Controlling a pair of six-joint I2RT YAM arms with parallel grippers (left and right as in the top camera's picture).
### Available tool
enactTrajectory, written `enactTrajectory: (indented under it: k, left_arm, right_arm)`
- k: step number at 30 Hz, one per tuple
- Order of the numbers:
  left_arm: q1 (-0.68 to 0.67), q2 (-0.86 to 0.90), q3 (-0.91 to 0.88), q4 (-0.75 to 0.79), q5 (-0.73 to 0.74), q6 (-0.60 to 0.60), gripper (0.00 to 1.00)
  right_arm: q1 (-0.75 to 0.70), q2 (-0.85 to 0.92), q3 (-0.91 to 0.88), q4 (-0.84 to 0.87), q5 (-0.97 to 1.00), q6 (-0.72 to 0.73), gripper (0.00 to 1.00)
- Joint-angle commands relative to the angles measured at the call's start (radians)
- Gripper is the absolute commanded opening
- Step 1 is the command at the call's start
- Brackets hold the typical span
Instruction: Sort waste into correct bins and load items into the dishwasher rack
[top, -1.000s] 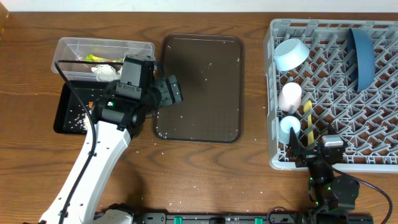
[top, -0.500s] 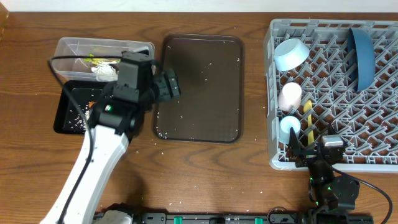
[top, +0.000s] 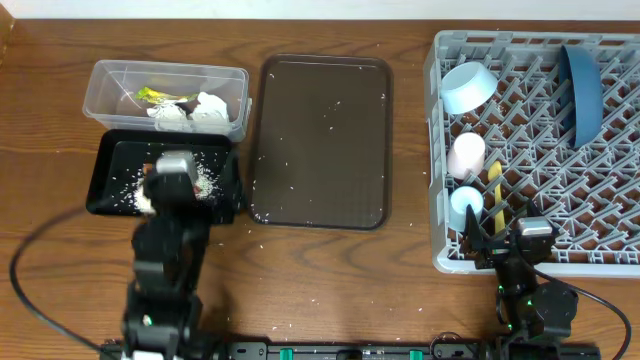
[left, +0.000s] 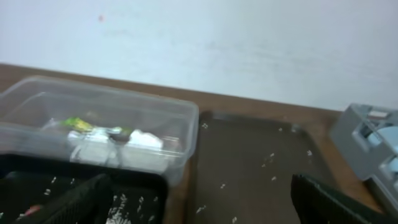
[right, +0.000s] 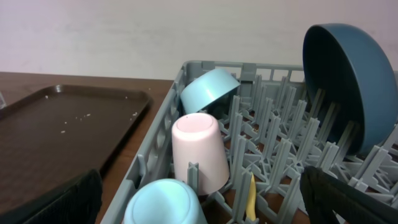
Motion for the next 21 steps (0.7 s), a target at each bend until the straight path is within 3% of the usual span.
enactTrajectory:
  k: [1, 10, 16, 21]
  left_arm:
    - [0.031, -0.116, -0.134, 0.054, -0.009, 0.026, 0.93]
    - [0.064, -0.377, -0.373, 0.141, -0.009, 0.026, 0.93]
    - [0.082, -0.445, -0.376, 0.059, -0.008, 0.025, 0.93]
    - [0.093, -0.526, -0.376, -0.107, -0.008, 0.025, 0.93]
  right_arm:
    - [-0.013, -0.005, -0.002, -0.004, -0.005, 0.018, 0.99]
    - [-0.013, -0.006, -0.002, -0.004, -0.005, 0.018, 0.99]
    - [-0.013, -0.006, -0.002, -0.004, -0.005, 0.018, 0.99]
    - [-0.013, -0.005, -0.002, -0.004, -0.005, 0.018, 0.99]
